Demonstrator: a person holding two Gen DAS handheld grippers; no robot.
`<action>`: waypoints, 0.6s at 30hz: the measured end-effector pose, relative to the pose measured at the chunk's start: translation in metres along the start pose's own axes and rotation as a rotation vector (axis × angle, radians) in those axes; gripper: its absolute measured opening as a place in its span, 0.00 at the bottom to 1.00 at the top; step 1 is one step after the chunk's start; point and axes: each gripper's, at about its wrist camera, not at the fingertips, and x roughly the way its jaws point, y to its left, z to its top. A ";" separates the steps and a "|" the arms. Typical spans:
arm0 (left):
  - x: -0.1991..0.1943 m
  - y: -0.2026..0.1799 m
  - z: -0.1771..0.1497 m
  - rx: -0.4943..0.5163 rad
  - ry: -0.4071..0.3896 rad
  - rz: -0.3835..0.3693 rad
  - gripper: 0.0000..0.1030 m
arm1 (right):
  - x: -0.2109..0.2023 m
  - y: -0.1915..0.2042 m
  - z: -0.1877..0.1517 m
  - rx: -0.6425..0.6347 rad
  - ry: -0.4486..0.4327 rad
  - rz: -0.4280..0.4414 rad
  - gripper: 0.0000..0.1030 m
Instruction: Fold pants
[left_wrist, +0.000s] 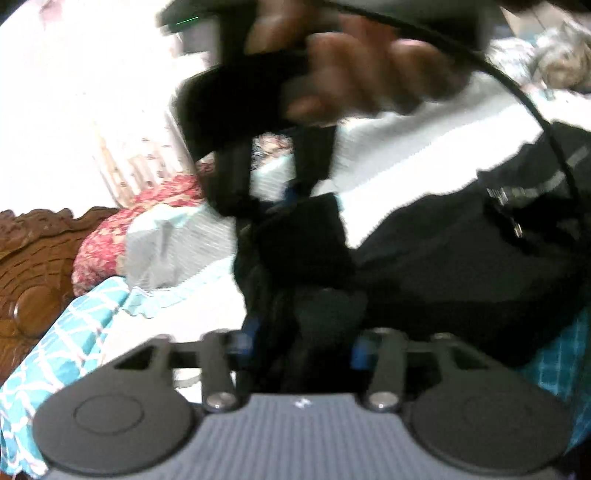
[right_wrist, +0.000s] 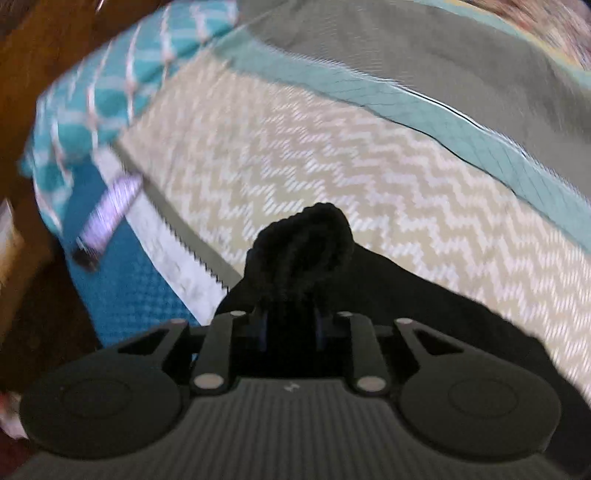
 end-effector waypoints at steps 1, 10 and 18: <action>-0.003 0.001 0.001 -0.016 -0.008 0.011 0.68 | -0.006 -0.003 0.000 0.030 -0.014 0.013 0.24; -0.018 -0.029 0.016 0.081 -0.027 -0.069 0.19 | -0.050 -0.041 -0.015 0.187 -0.106 0.077 0.24; -0.023 -0.055 0.029 0.154 -0.033 -0.186 0.19 | -0.067 -0.092 -0.044 0.280 -0.131 0.069 0.24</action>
